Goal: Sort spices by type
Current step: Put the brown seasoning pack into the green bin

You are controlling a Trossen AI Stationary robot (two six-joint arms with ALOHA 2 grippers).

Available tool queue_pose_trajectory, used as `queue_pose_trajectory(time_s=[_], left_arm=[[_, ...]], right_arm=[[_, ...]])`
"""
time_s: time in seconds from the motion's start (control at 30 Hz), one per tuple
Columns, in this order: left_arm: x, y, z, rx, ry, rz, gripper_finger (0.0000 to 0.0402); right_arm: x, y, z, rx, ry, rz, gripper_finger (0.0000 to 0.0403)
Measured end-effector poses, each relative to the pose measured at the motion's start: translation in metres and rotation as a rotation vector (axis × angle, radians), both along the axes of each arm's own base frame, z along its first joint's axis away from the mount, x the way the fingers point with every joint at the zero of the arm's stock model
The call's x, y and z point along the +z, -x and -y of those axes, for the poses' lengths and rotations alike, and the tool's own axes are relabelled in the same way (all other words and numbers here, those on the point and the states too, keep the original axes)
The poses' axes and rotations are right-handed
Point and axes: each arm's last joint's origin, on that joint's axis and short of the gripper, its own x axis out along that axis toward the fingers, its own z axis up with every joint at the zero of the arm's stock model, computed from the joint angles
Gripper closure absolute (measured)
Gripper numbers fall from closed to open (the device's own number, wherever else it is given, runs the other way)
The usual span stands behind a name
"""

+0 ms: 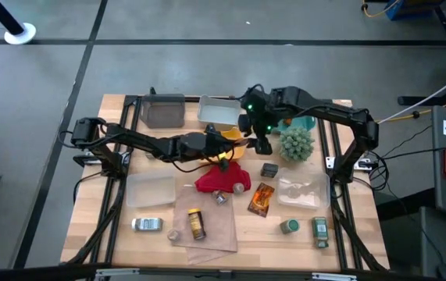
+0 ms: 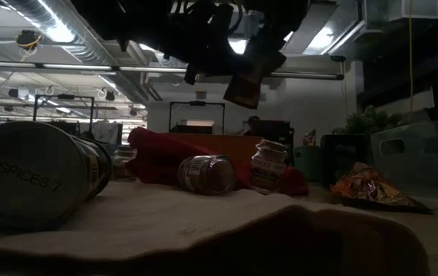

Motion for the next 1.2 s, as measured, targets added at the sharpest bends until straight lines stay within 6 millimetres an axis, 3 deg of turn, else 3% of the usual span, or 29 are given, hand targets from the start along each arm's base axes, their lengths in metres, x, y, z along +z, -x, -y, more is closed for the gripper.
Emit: queue_pose_trajectory(time_s=[0.13, 0.5, 0.63, 0.83, 0.9, 1.1, 1.2], left_arm=[[0.003, -0.001, 0.002, -0.032, 0.001, 0.03, 0.0397], [0.009, -0.002, 0.003, -0.064, 0.021, 0.101, 0.0397], [0.01, -0.002, 0.003, -0.069, 0.033, 0.114, 0.0391], [0.01, -0.002, 0.003, -0.08, 0.014, 0.109, 0.0391], [0.01, -0.002, 0.003, -0.082, 0.011, 0.108, 0.0383], [0.01, -0.002, 0.004, -0.085, -0.008, 0.099, 0.0323], [0.01, -0.002, 0.003, -0.081, 0.016, 0.106, 0.0287]], right_arm=[[-0.004, -0.004, -0.009, -0.017, 0.121, -0.039, 0.0189], [-0.008, -0.009, -0.025, 0.025, 0.117, -0.053, 0.0197], [-0.008, -0.009, -0.024, 0.018, 0.116, -0.054, 0.0238], [-0.008, -0.008, -0.024, 0.017, 0.114, -0.062, 0.035], [-0.008, -0.008, -0.024, 0.013, 0.112, -0.064, 0.0382], [-0.009, -0.006, -0.024, -0.019, 0.094, -0.089, 0.0364], [-0.01, -0.003, -0.024, -0.032, 0.122, -0.131, 0.038]])
